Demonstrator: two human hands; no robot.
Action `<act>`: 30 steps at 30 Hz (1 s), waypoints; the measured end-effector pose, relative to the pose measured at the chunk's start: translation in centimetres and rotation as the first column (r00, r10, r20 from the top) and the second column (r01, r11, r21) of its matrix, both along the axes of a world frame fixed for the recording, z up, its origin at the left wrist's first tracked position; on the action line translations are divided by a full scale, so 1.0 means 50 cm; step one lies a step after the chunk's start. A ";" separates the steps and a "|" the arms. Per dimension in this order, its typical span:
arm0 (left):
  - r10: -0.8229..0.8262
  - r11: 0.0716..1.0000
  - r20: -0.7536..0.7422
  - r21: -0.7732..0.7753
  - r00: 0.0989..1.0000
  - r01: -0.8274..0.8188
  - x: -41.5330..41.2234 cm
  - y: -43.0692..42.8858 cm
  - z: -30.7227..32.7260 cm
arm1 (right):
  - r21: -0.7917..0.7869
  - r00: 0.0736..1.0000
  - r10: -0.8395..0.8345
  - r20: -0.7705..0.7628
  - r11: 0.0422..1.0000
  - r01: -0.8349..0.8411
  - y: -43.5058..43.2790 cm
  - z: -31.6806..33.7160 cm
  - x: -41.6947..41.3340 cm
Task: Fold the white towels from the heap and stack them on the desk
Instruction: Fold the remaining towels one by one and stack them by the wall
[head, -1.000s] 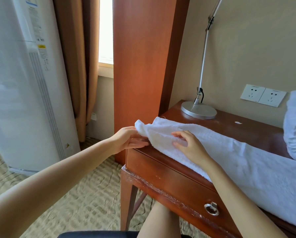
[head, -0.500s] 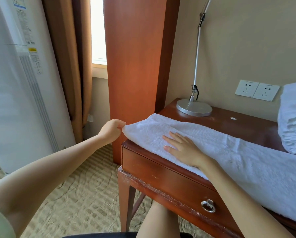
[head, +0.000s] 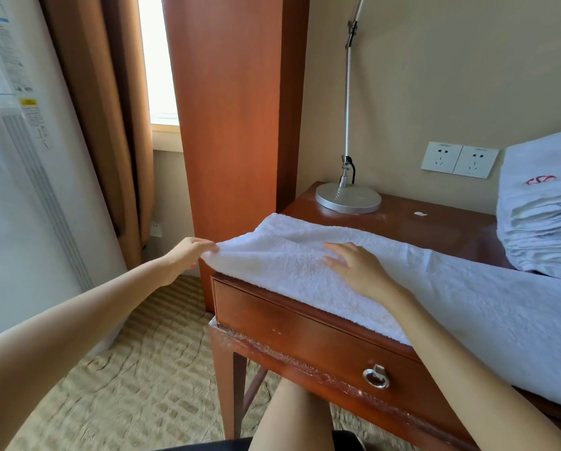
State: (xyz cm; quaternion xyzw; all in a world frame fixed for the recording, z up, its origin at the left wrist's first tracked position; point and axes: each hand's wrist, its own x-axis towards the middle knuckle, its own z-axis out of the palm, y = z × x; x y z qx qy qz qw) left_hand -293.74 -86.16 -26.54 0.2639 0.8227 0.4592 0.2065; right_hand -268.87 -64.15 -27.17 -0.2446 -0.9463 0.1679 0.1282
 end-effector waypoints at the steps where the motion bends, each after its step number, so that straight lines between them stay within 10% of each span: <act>1: -0.027 0.998 -0.011 -0.052 1.000 0.026 0.002 -0.008 -0.005 | -0.017 0.998 -0.048 -0.038 0.999 0.047 0.009 -0.002 0.002; 9: 0.016 0.994 0.012 -0.111 1.000 -0.014 0.004 0.025 0.002 | -0.056 0.970 -0.244 -0.013 0.968 0.243 0.070 0.009 0.030; 14: 0.094 0.964 -0.541 -0.161 0.836 -0.212 0.035 0.072 -0.001 | -0.169 0.996 -0.086 -0.024 0.982 0.081 0.093 0.017 0.118; 19: -0.331 0.944 -0.713 -0.259 0.619 0.206 0.168 0.184 0.007 | -0.188 0.980 -0.193 -0.049 0.965 0.181 0.138 0.033 0.291; 24: -0.700 0.644 -0.674 -0.452 0.236 0.617 0.402 0.301 0.011 | -0.144 0.857 -0.499 -0.127 0.864 0.482 0.179 0.037 0.525; 30: -0.839 0.232 -0.530 -0.548 -0.119 0.803 0.611 0.392 0.003 | -0.077 0.430 -0.901 -0.054 0.433 0.898 0.197 0.037 0.752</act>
